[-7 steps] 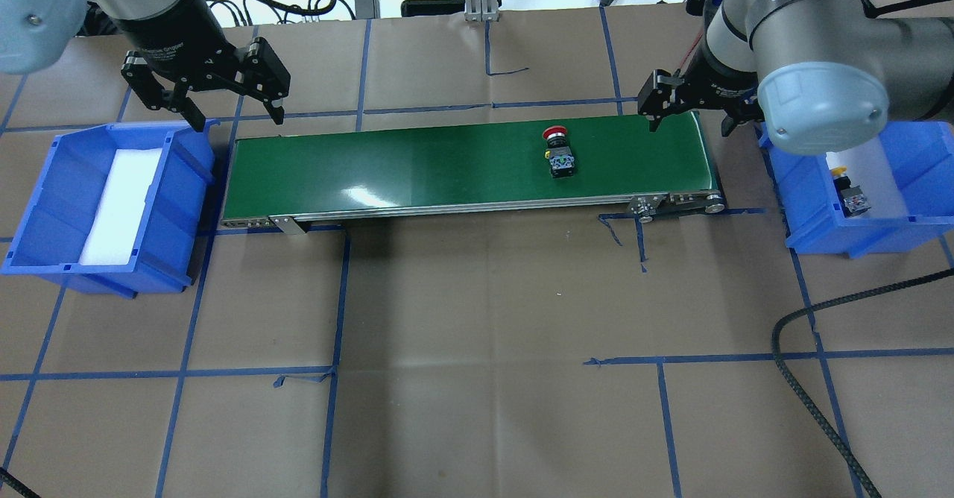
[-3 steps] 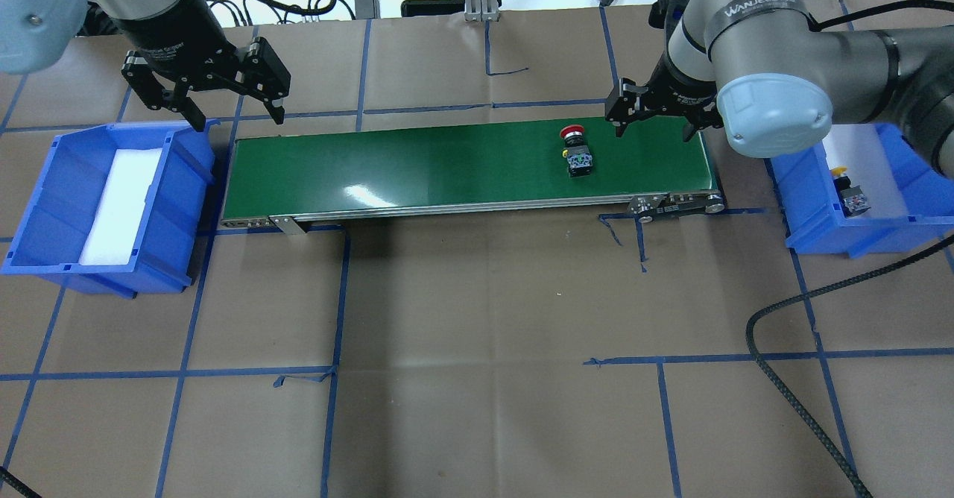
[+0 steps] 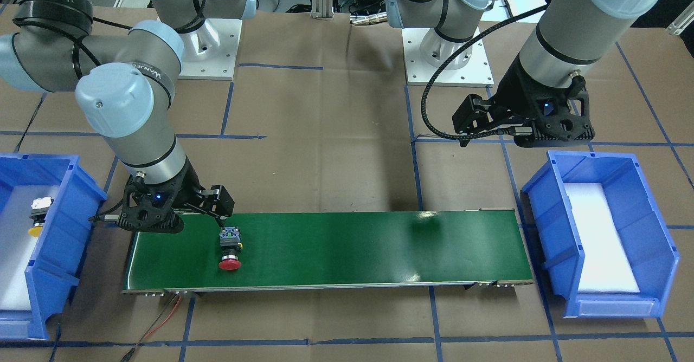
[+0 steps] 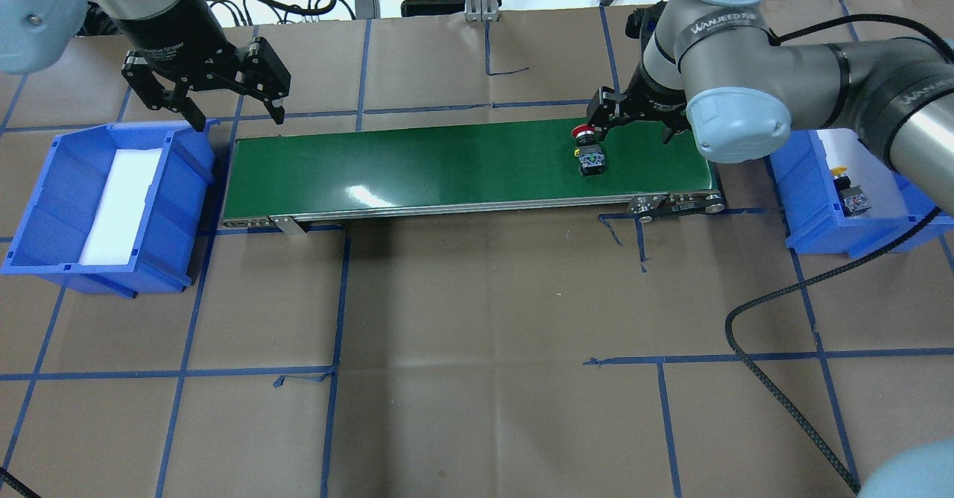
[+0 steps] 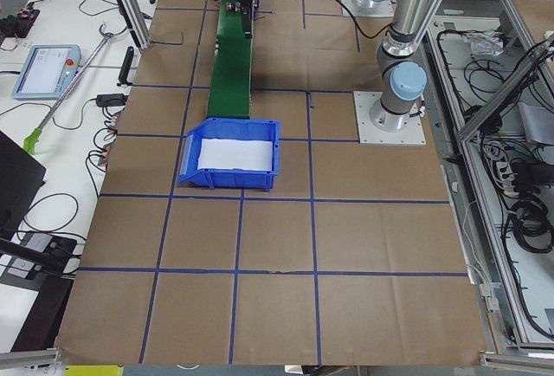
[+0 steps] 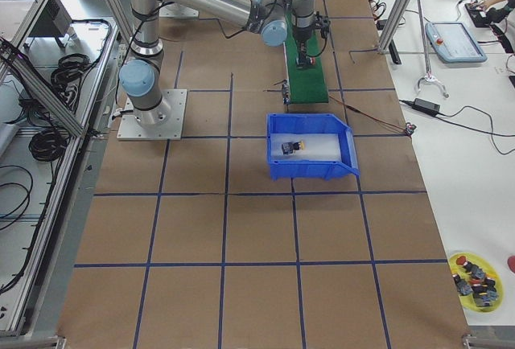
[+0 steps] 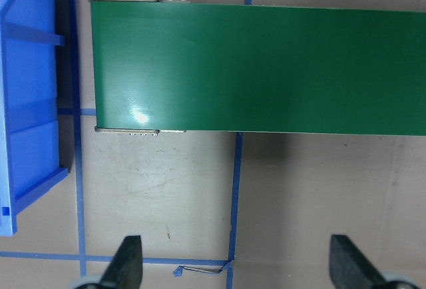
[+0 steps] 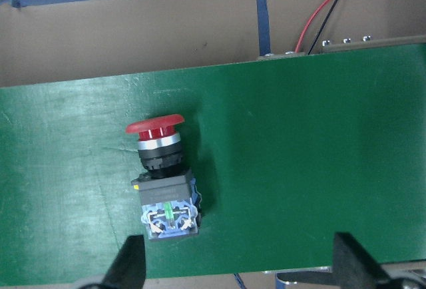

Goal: Transport two buttons from left to right
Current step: 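Lower the right gripper and grasp the red button on the belt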

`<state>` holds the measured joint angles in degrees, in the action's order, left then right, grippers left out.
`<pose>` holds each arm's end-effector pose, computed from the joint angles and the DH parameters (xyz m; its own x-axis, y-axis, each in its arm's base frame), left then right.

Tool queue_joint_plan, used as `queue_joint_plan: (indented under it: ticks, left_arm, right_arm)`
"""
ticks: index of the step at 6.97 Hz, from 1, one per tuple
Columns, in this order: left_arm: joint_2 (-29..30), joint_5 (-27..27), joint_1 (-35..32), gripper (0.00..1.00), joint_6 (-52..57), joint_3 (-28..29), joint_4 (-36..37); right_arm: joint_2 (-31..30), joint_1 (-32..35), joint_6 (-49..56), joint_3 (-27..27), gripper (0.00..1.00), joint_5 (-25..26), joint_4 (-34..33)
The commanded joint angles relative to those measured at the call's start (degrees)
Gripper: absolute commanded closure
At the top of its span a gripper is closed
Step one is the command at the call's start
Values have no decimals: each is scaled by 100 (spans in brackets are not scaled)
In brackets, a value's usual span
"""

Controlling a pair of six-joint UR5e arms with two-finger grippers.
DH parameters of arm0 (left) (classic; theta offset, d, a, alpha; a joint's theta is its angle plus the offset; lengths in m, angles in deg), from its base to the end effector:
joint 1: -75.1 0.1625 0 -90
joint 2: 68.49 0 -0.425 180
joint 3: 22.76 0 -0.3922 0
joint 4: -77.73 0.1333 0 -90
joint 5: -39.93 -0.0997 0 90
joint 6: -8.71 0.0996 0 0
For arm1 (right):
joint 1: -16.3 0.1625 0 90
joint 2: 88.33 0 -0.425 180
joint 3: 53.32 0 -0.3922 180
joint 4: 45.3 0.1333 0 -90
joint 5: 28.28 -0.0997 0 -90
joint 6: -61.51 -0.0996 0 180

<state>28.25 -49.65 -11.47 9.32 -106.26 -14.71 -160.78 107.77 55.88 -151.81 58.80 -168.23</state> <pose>-0.1017 -0.5441 0.4788 -0.9987 -0.0496 0.0078 -0.0491 0.9977 0.0467 0.1535 -0.5877 0.3088 -0.9959 0.0658 -0.0621 0.0726 0.9908 -0.1144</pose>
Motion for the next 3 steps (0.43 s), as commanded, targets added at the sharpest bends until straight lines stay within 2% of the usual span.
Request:
queue_joint_plan:
  ticks: [1, 3]
  left_arm:
    - [-6, 2, 0, 1, 0, 0, 6]
    - [-6, 2, 0, 1, 0, 9, -3]
  right_arm:
    - [335, 11, 0, 5, 1, 2, -256]
    - [626, 11, 9, 5, 1, -7, -538]
